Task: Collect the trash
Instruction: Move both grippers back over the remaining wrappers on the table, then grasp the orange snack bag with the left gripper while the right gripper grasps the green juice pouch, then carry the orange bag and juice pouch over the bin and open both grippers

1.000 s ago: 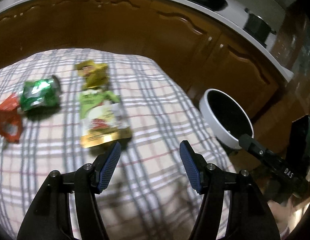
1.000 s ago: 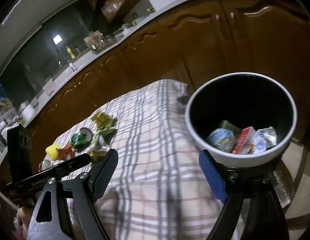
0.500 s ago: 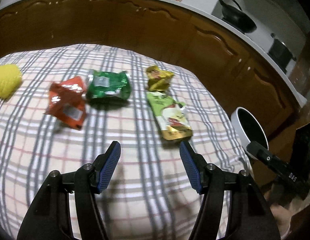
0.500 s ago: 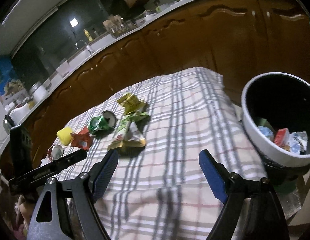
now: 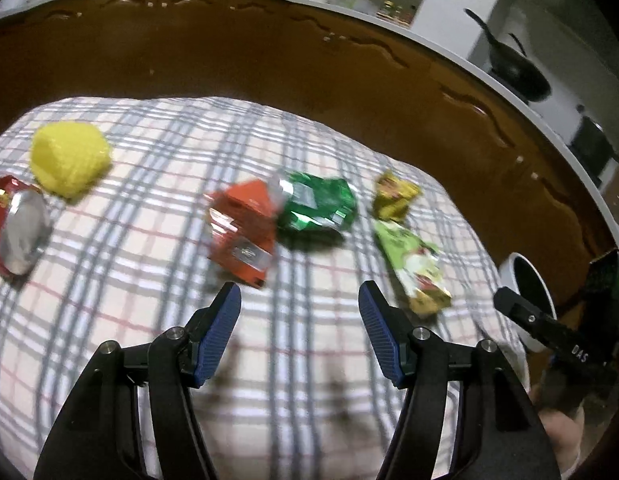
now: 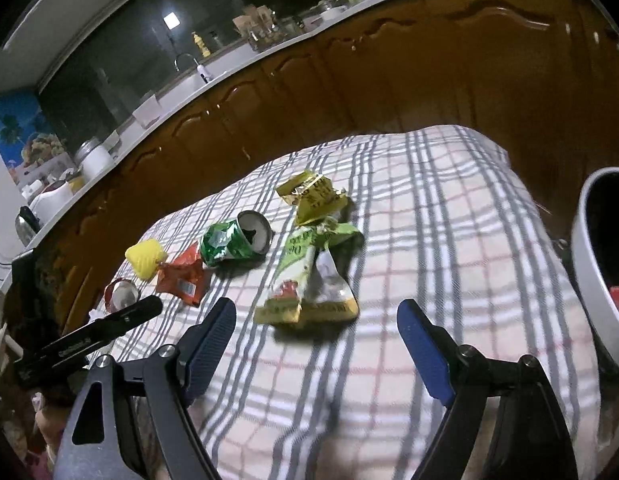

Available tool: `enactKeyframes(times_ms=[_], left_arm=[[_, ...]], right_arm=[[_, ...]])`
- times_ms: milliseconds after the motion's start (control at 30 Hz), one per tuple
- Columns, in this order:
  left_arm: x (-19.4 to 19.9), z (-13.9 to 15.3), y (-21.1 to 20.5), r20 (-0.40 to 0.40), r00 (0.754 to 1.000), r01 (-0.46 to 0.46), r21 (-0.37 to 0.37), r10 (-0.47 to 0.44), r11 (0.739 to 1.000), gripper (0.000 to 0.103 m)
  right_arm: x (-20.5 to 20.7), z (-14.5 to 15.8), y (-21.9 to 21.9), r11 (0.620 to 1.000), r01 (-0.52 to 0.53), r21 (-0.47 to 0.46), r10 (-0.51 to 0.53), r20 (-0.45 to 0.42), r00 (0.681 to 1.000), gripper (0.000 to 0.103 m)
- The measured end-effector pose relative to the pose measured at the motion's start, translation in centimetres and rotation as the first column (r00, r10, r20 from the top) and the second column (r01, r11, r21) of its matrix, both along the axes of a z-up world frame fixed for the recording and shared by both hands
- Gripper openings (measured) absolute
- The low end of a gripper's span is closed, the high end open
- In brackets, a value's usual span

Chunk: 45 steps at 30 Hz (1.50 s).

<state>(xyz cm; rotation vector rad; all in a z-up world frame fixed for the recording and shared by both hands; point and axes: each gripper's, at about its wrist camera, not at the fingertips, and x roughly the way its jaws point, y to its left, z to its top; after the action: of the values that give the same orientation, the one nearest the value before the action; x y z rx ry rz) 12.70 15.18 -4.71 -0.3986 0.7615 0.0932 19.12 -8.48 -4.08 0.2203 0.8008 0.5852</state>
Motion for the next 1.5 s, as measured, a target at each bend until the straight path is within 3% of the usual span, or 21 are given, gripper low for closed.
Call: enactKeyframes(times_ms=[167,567,600,700,767,800,1133,1500], left_arm=[[1.1,-0.3,2.7,-0.021,0.998,-0.054,0.007,0.054,0.999,0.067],[5.6,-2.8,3.8,-0.07,0.997,-0.031,-0.002,0.031,1.0,0.063],[5.8,-2.9,3.8,-0.071,0.997,-0.026,-0.007,0.026,1.0,0.052],[5.9,-3.3,3.6,-0.08,0.997,-0.006,-0.029,0.004,1.0,0.026],[5.4,-2.9,3.3,-0.072,0.997,0.008,-0.023,-0.009,1.0,0.019],[5.1,-2.7,3.2,-0.066,0.998,0.009,-0.018,-0.01,1.0,0.018],[1.3,-0.2,-0.6,-0.002,0.995,0.095,-0.03,-0.095,0.995,0.017],[3.0,0.9,-9.7,0.009,0.952,0.308,-0.03,-0.307,0.951,0.017]], right_arm=[[2.1,-0.5,1.3,1.0,-0.019,-0.011,0.019,-0.02,1.0,0.084],[5.4,-3.2,3.7,0.997,-0.063,-0.044,0.058,-0.107,0.993,0.084],[5.5,-3.3,3.9,0.997,-0.069,-0.046,0.063,-0.111,0.992,0.08],[5.3,-3.5,4.2,0.995,-0.079,-0.068,0.07,-0.117,0.991,0.038],[4.9,-3.2,3.9,0.995,-0.079,-0.063,0.073,-0.105,0.992,0.032],[4.4,-2.9,3.7,0.995,-0.078,-0.065,0.072,-0.089,0.993,0.022],[0.3,-1.5,-1.2,0.999,-0.029,-0.043,0.027,-0.042,0.999,0.02],[-2.9,1.3,-8.5,0.994,0.11,-0.023,-0.109,0.031,0.994,0.02]])
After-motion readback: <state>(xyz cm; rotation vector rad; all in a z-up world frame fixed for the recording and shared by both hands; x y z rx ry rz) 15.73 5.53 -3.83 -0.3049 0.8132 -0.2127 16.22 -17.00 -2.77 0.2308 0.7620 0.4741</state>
